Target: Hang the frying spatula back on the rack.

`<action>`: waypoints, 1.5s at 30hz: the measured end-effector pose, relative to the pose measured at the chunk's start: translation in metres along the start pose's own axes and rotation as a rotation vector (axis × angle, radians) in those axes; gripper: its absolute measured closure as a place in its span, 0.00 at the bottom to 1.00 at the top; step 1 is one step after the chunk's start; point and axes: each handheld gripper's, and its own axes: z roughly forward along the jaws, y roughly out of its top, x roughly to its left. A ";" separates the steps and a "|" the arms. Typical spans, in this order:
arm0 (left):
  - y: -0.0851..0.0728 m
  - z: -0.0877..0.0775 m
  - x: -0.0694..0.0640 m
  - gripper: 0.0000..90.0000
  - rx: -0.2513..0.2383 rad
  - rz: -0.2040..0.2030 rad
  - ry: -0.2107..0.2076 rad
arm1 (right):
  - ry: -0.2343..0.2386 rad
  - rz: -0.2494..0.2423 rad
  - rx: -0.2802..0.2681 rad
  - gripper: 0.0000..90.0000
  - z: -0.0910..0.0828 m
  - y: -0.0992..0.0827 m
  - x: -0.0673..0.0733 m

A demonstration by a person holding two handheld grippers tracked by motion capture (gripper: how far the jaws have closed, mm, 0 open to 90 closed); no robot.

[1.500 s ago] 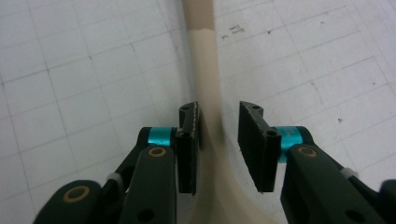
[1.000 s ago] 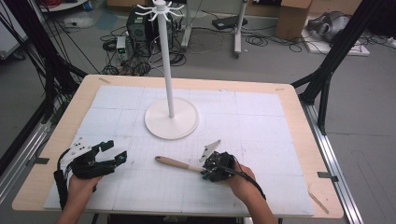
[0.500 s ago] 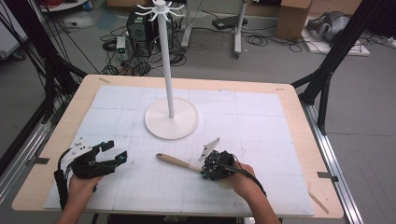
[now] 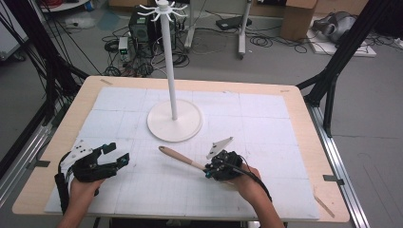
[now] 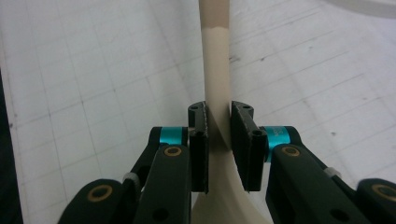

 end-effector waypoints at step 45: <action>0.059 0.047 -0.069 0.22 -0.107 -0.108 -0.200 | -0.194 0.099 -0.453 0.86 -0.034 0.026 0.025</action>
